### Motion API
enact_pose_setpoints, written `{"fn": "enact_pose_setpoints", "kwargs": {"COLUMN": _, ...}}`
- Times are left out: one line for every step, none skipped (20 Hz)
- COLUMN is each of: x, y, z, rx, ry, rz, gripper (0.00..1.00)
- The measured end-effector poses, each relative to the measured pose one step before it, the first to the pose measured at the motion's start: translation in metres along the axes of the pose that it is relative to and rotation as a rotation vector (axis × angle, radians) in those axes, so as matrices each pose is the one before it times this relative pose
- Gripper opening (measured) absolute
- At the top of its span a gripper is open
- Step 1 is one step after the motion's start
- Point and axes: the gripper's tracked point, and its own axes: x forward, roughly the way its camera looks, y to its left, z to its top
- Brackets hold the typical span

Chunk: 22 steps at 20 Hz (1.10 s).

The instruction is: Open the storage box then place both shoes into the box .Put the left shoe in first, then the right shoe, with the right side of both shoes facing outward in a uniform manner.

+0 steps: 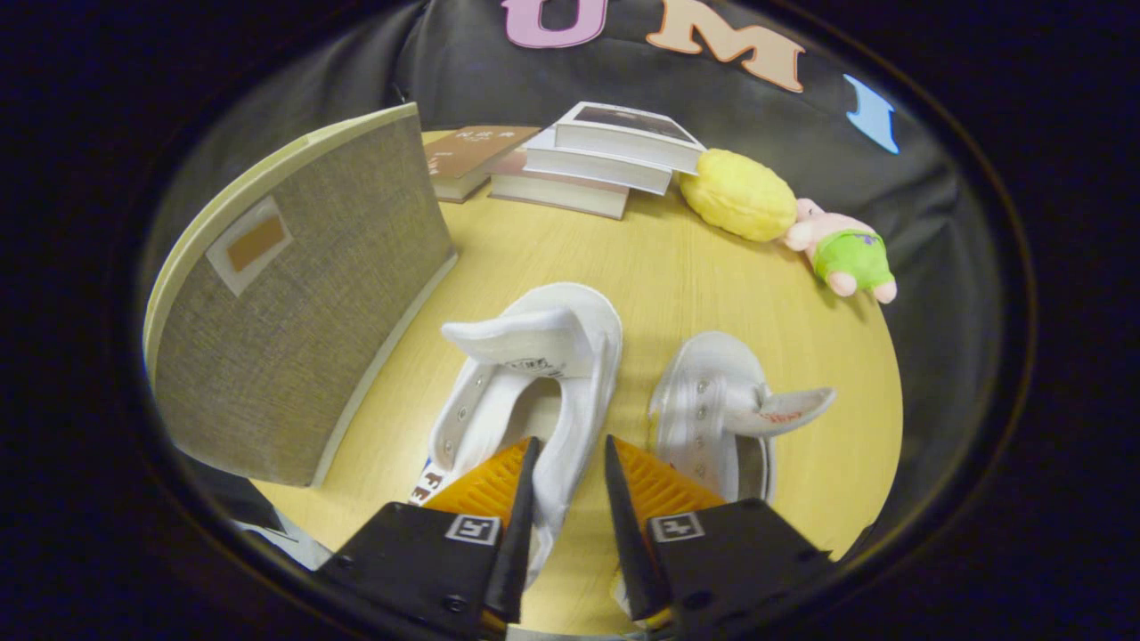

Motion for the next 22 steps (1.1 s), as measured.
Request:
{"fn": "enact_pose_setpoints", "kwargs": {"x": 0.00006, "y": 0.00028, "z": 0.00177, "rx": 0.00708, "ry": -0.00603, "rz": -0.01041, "gripper": 0.37}}
{"fn": "enact_pose_setpoints", "kwargs": {"x": 0.00186, "y": -0.00306, "z": 0.00191, "rx": -0.00047, "ry": -0.00291, "rz": -0.02007, "gripper": 0.32}}
{"fn": "enact_pose_setpoints", "kwargs": {"x": 0.00161, "y": -0.00112, "z": -0.00091, "rx": 0.0027, "ry": 0.00624, "rz": -0.00877, "gripper": 0.27}}
{"fn": "enact_pose_setpoints", "kwargs": {"x": -0.00176, "y": 0.00082, "z": -0.00093, "rx": 0.01116, "ry": 0.01041, "rz": 0.00373, "gripper": 0.22}}
{"fn": "enact_pose_setpoints", "kwargs": {"x": -0.00004, "y": 0.00073, "z": 0.00112, "rx": 0.01846, "ry": -0.00451, "rz": 0.00153, "gripper": 0.22}}
{"fn": "enact_pose_setpoints", "kwargs": {"x": -0.00322, "y": 0.00015, "z": -0.00146, "rx": 0.03136, "ry": 0.01079, "rz": 0.00373, "gripper": 0.15}}
{"fn": "enact_pose_setpoints", "kwargs": {"x": 0.0004, "y": -0.00018, "z": -0.00016, "rx": 0.05205, "ry": 0.01044, "rz": 0.00204, "gripper": 0.08}}
{"fn": "enact_pose_setpoints", "kwargs": {"x": 0.00071, "y": 0.00087, "z": 0.00078, "rx": 0.0602, "ry": 0.00849, "rz": 0.00867, "gripper": 0.07}}
{"fn": "enact_pose_setpoints", "kwargs": {"x": -0.00074, "y": 0.0023, "z": 0.00097, "rx": 0.05869, "ry": 0.00768, "rz": 0.023, "gripper": 0.07}}
{"fn": "enact_pose_setpoints", "kwargs": {"x": -0.00075, "y": 0.00306, "z": 0.00024, "rx": 0.05554, "ry": 0.00234, "rz": 0.0279, "gripper": 0.07}}
{"fn": "enact_pose_setpoints", "kwargs": {"x": -0.0031, "y": 0.00261, "z": 0.00102, "rx": 0.04761, "ry": 0.00105, "rz": 0.02788, "gripper": 0.07}}
{"fn": "enact_pose_setpoints", "kwargs": {"x": -0.0021, "y": 0.00179, "z": -0.00209, "rx": 0.03147, "ry": 0.01314, "rz": 0.01925, "gripper": 0.05}}
{"fn": "enact_pose_setpoints", "kwargs": {"x": 0.00007, "y": 0.00154, "z": -0.00189, "rx": 0.01756, "ry": 0.00845, "rz": 0.01348, "gripper": 0.05}}
{"fn": "enact_pose_setpoints", "kwargs": {"x": -0.00173, "y": 0.00239, "z": -0.00242, "rx": 0.01616, "ry": 0.00274, "rz": 0.01271, "gripper": 0.05}}
{"fn": "enact_pose_setpoints", "kwargs": {"x": -0.00191, "y": 0.00372, "z": -0.00149, "rx": 0.01166, "ry": 0.00542, "rz": 0.01716, "gripper": 0.05}}
{"fn": "enact_pose_setpoints", "kwargs": {"x": -0.00226, "y": 0.0046, "z": -0.00134, "rx": 0.02193, "ry": 0.00352, "rz": 0.02013, "gripper": 0.05}}
{"fn": "enact_pose_setpoints", "kwargs": {"x": -0.00315, "y": 0.00637, "z": -0.00062, "rx": 0.02831, "ry": 0.00512, "rz": 0.02816, "gripper": 0.05}}
{"fn": "enact_pose_setpoints", "kwargs": {"x": -0.0033, "y": 0.00675, "z": -0.00059, "rx": 0.03257, "ry": 0.00669, "rz": 0.02938, "gripper": 0.05}}
{"fn": "enact_pose_setpoints", "kwargs": {"x": -0.00441, "y": 0.0063, "z": 0.00084, "rx": 0.03173, "ry": 0.00248, "rz": 0.02737, "gripper": 0.05}}
{"fn": "enact_pose_setpoints", "kwargs": {"x": -0.00527, "y": 0.00505, "z": 0.00196, "rx": 0.02459, "ry": -0.00331, "rz": 0.02115, "gripper": 0.05}}
{"fn": "enact_pose_setpoints", "kwargs": {"x": -0.00552, "y": 0.00359, "z": 0.00261, "rx": 0.0214, "ry": -0.00734, "rz": 0.01605, "gripper": 0.05}}
{"fn": "enact_pose_setpoints", "kwargs": {"x": -0.00642, "y": 0.00309, "z": 0.00376, "rx": 0.02488, "ry": -0.00924, "rz": 0.01208, "gripper": 0.05}}
